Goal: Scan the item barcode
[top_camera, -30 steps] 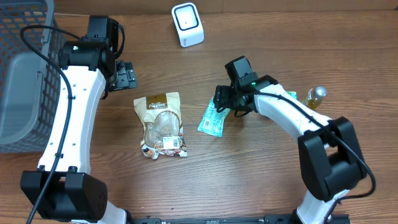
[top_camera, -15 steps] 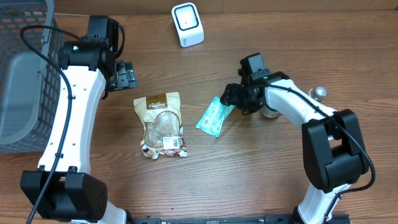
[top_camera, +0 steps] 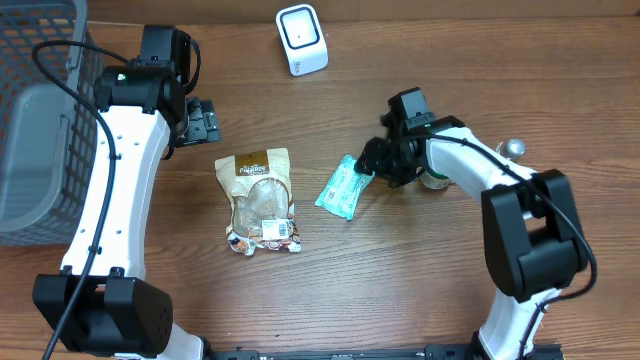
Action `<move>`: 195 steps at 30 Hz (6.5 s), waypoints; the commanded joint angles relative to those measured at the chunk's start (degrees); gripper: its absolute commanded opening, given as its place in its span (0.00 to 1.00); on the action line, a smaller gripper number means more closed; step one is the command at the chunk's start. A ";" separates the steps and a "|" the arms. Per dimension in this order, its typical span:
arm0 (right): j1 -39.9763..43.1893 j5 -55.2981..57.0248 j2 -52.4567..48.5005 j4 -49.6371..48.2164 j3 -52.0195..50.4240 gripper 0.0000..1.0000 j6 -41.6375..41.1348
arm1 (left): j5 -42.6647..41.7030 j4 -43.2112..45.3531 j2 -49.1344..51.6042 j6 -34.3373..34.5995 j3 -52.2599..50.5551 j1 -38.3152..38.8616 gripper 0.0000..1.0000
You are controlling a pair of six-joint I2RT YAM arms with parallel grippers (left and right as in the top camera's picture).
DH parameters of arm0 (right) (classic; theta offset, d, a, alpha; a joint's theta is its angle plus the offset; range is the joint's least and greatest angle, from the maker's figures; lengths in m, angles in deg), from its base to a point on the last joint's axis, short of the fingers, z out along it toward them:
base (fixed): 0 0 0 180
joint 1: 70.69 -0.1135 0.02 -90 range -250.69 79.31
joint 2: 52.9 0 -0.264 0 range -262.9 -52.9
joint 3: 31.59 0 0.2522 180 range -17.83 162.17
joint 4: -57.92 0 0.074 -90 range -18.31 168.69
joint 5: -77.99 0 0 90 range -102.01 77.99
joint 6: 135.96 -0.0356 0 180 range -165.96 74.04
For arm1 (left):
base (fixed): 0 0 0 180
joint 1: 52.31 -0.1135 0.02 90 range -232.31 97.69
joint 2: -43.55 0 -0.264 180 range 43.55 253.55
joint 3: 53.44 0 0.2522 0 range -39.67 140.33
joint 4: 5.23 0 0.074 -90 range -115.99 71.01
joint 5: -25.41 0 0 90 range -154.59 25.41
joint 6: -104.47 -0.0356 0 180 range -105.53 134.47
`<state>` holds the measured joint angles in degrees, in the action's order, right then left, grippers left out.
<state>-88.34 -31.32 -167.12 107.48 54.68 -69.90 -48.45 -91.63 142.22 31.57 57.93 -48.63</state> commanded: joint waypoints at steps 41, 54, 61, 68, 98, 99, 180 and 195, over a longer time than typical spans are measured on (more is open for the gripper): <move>0.07 -3.58 -3.23 -1.01 -0.98 0.04 1.53 | 0.74 0.02 0.24 -0.39 0.79 -0.28 1.00; 4.74 -15.78 4.02 0.96 -0.22 0.04 7.58 | 0.74 0.02 0.24 -0.39 0.79 -0.28 1.00; 4.76 -20.94 10.78 3.37 -0.22 0.04 9.46 | 0.74 0.02 0.24 -0.39 0.79 -0.28 1.00; 4.76 -21.57 14.38 8.59 -0.22 0.04 12.02 | 0.74 0.02 0.24 -0.39 0.79 -0.28 0.99; 4.76 -27.98 22.62 12.83 -0.07 0.04 14.23 | 0.74 0.02 0.24 -0.39 0.79 -0.28 1.00; 4.76 -27.98 22.62 12.85 -0.07 0.04 14.23 | 0.74 0.02 0.24 -0.39 0.79 -0.28 1.00; 4.76 -43.10 22.86 10.62 -0.07 0.04 5.29 | 0.74 0.02 0.24 -0.39 0.79 -0.28 1.00; 4.76 -42.01 22.86 11.26 -0.07 0.04 5.27 | 0.74 0.02 0.24 -0.39 0.79 -0.28 0.99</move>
<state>-83.20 -72.21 -146.35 118.91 54.53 -64.35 -48.45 -91.65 142.22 31.57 57.93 -48.65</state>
